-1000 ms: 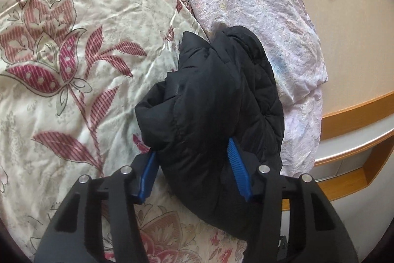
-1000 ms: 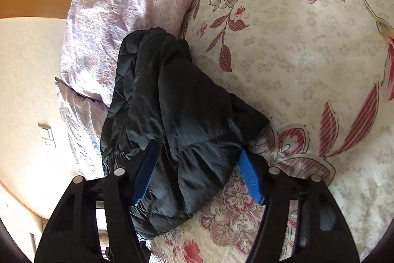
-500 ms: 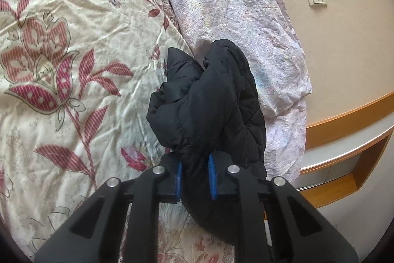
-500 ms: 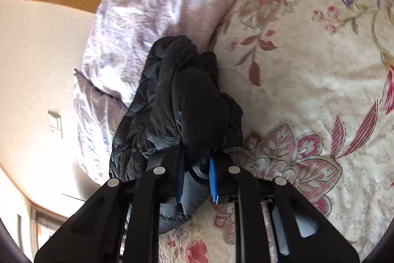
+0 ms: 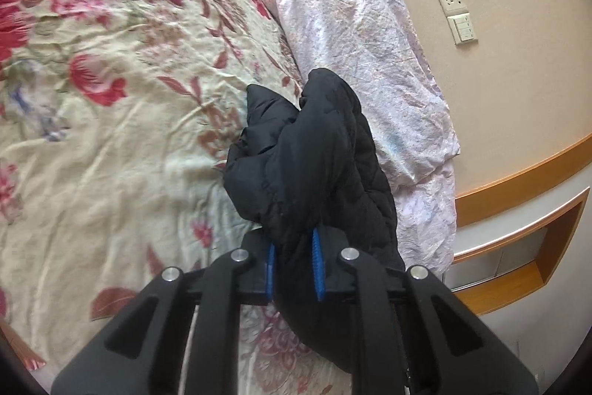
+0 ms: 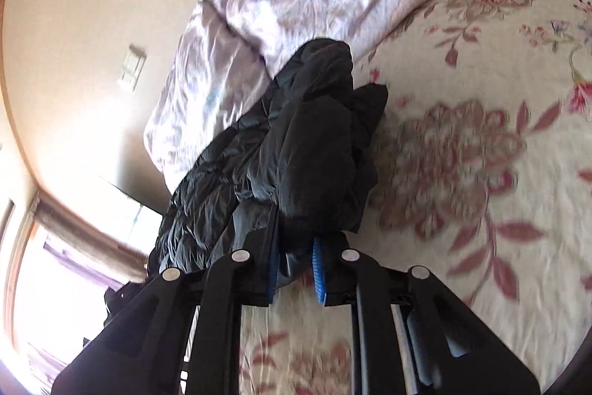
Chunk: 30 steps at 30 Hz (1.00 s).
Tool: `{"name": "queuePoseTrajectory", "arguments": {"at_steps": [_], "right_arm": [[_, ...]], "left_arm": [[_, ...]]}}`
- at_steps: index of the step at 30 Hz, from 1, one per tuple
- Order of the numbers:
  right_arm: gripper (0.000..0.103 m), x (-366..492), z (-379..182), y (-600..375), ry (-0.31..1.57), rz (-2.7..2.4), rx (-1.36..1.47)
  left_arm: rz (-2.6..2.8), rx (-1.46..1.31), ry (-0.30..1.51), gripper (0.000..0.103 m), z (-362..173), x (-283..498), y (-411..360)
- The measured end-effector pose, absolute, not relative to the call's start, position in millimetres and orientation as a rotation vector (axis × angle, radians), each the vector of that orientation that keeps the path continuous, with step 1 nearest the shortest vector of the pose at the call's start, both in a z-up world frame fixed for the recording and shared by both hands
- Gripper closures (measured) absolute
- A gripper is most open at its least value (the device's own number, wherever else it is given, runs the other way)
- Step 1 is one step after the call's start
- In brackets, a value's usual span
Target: Fold large clothes
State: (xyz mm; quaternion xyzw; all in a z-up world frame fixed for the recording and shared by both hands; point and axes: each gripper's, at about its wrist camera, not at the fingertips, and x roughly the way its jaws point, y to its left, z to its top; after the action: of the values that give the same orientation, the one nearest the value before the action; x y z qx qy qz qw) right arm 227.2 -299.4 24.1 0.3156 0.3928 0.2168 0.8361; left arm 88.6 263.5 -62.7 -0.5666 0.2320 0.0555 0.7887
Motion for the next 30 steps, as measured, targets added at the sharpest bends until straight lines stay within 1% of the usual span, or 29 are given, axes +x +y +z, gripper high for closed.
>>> {"name": "queuePoseTrajectory", "arguments": {"at_steps": [4,7,8,9,10,11,12,13,14,15,20,23,30], "right_arm": [[0.087,202,8,-291,0.863,0.432,0.6],[0.081,193,5,-290,0.871,0.385,0.51],[0.075,191,6,-289,0.869,0.371,0.482],[0.07,189,8,-289,0.864,0.358,0.454],[0.067,186,12,-290,0.853,0.334,0.423],[0.059,182,20,-290,0.824,0.286,0.376],[0.054,179,26,-292,0.794,0.248,0.339],[0.053,175,35,-292,0.751,0.203,0.295],[0.052,174,43,-290,0.713,0.166,0.261],[0.052,175,54,-285,0.682,0.133,0.22],[0.052,195,72,-229,0.658,0.242,0.09],[0.052,204,71,-195,0.665,0.304,0.027],[0.052,230,54,-138,0.721,0.341,-0.027]], "left_arm": [[0.149,-1.214,0.531,0.086,-72,65,267],[0.148,-1.198,0.545,0.079,-75,62,267],[0.156,-1.193,0.553,0.073,-75,63,267],[0.167,-1.181,0.563,0.063,-76,63,267],[0.176,-1.168,0.565,0.058,-76,62,268],[0.189,-1.15,0.562,0.049,-76,61,268],[0.2,-1.137,0.561,0.041,-76,60,268],[0.216,-1.125,0.561,0.037,-75,59,269],[0.231,-1.111,0.555,0.031,-75,58,269],[0.235,-1.098,0.551,0.029,-75,57,269],[0.243,-1.033,0.529,0.028,-69,56,265],[0.247,-1.001,0.521,0.022,-67,57,261],[0.209,-1.017,0.542,0.021,-73,69,255]]}}
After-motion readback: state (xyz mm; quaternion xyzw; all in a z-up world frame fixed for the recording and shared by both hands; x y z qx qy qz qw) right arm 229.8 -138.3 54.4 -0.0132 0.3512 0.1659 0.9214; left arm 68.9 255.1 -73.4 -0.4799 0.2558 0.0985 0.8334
